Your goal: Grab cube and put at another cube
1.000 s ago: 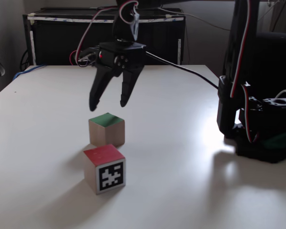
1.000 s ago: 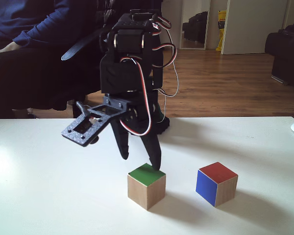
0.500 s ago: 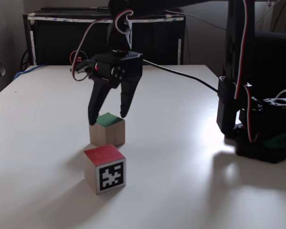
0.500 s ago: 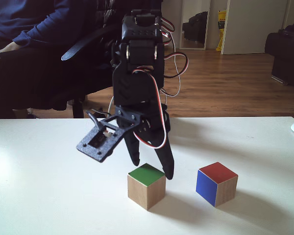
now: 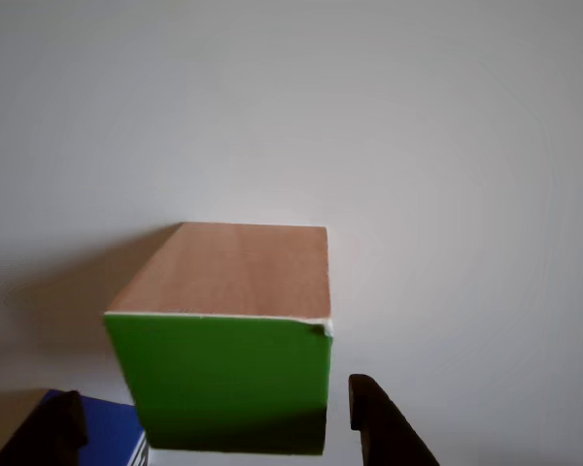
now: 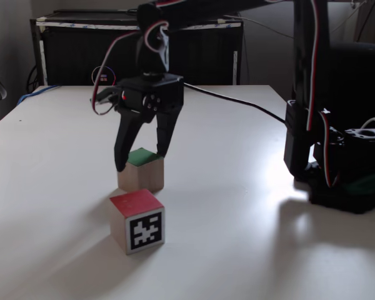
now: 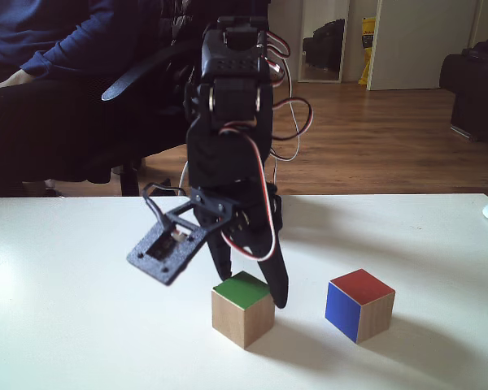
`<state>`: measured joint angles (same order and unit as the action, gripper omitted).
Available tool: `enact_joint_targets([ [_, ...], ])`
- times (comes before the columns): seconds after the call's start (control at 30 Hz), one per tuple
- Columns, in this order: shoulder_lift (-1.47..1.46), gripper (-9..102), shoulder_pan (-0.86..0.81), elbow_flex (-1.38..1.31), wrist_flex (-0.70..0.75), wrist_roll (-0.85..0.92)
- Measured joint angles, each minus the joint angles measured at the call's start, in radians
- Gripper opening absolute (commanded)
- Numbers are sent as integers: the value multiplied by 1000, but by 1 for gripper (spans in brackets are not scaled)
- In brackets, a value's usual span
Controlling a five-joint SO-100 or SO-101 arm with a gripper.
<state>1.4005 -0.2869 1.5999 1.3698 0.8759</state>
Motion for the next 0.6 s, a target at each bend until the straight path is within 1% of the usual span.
enact_joint_targets([
  [0.33, -71, 39, 5, -6, -52, 0],
  [0.6, -89, 30, 5, -6, -72, 2],
])
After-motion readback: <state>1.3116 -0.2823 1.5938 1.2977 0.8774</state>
